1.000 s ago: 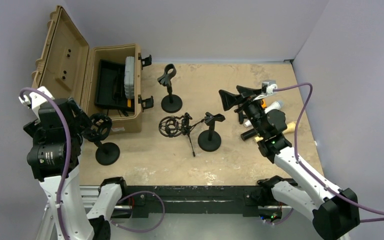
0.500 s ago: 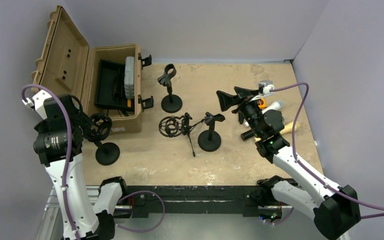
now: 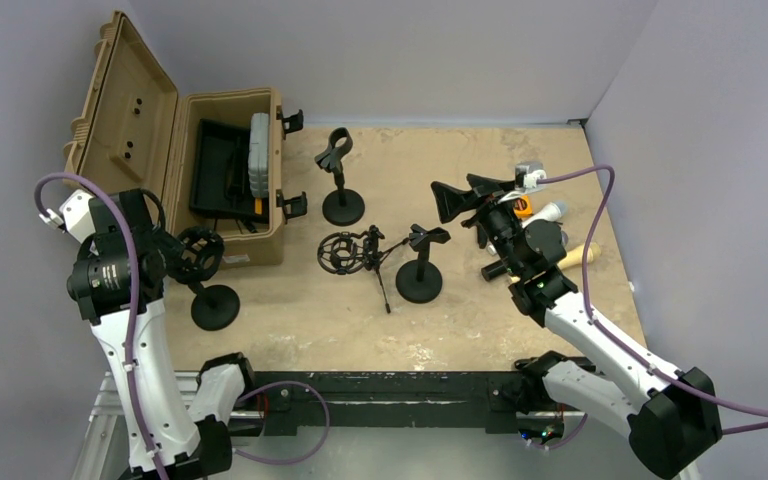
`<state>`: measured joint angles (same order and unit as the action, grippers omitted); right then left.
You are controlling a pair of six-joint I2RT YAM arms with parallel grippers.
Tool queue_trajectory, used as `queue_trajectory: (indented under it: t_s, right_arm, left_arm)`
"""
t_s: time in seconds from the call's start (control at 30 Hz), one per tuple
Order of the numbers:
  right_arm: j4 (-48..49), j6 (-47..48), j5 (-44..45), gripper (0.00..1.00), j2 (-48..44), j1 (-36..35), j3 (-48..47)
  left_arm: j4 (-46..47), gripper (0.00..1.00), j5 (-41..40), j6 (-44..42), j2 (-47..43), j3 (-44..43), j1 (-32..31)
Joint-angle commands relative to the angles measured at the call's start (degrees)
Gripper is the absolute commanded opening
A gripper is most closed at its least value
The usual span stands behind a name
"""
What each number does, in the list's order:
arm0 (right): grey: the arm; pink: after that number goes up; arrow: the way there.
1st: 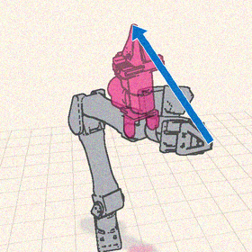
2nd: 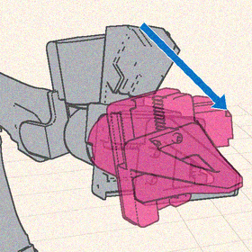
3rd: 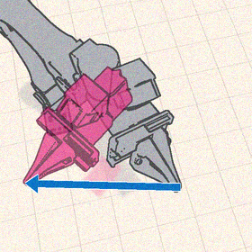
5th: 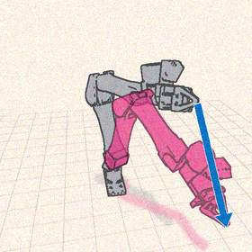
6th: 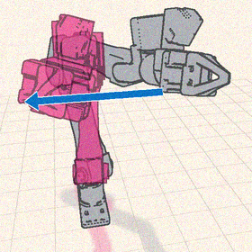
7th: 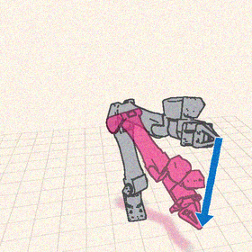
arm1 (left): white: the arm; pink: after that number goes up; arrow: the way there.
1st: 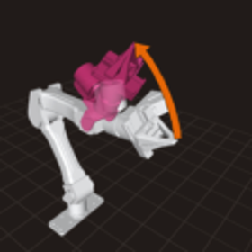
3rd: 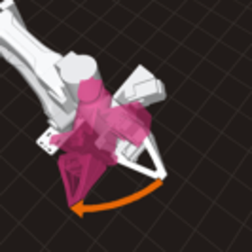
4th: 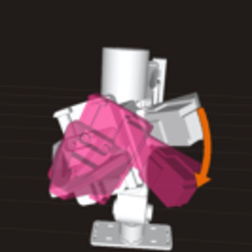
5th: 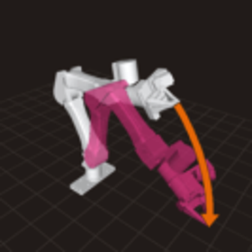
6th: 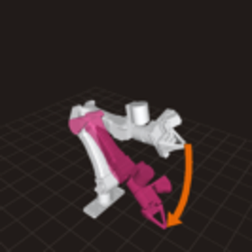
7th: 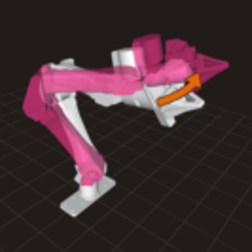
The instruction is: Remove the microphone from the stand
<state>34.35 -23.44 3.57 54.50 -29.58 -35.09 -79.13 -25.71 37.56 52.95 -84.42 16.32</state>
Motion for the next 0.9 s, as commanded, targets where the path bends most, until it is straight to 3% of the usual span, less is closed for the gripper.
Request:
queue_trajectory:
  t_s: [0.0,0.27,0.57,0.87]
  right_arm:
    - [2.38,1.03,1.26,0.95,-0.17,-0.27,0.01]
    - [2.57,0.90,1.50,0.95,-0.18,-0.56,0.15]
    - [2.63,0.80,1.70,0.95,-0.03,-0.64,0.18]
    - [2.94,0.70,2.02,0.95,0.52,-1.31,0.20]
  left_arm:
    - [-0.90,0.63,0.50,2.97,0.34,0.85,1.37]
    - [-0.08,0.53,4.00,4.47,0.75,3.29,2.29]
    - [1.24,0.52,5.12,5.09,0.39,5.74,4.70]
    - [0.79,0.68,4.75,5.75,-0.79,0.19,5.09]
